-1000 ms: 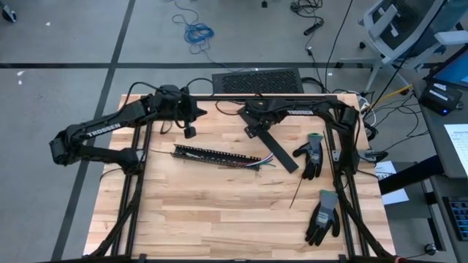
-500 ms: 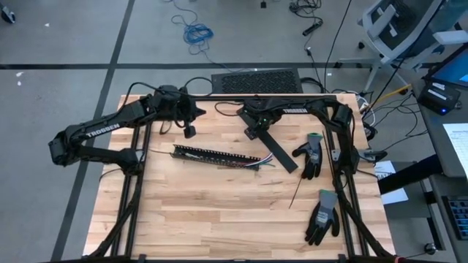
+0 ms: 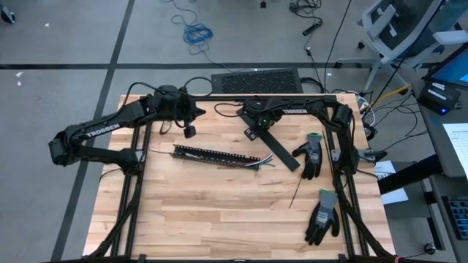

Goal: Ziptie cables
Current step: Close the black cable duct cover

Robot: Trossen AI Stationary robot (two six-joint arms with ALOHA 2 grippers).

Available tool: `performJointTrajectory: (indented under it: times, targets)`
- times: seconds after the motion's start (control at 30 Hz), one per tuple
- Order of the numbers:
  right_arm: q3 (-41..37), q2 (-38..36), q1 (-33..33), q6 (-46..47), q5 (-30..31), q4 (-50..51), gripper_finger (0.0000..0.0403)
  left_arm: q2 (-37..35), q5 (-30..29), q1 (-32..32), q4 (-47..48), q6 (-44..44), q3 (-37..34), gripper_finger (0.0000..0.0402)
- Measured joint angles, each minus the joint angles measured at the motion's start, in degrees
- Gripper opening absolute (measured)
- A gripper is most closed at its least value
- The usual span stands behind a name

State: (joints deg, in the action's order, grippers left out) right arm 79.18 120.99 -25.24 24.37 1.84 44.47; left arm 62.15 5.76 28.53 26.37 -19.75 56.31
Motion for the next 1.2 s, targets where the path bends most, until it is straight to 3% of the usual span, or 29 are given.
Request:
performJointTrajectory:
  times: [0.33, 0.77, 1.2]
  targets:
    - [0.5, -0.1, 0.3, 0.9, 1.0, 0.7, 0.0195, 0.0, -0.2, 0.0, 0.1, 0.0, 0.0, 0.0000]
    - [5.9, -2.2, 0.6, 1.8, -1.5, 6.1, 0.0194, 0.0, -0.3, 0.0, 0.2, -0.1, 0.0, 0.0000]
    - [13.4, -3.2, 1.2, -1.3, 0.8, 12.9, 0.0195, 0.0, -0.3, 0.0, 0.7, -0.1, 0.0, 0.0000]
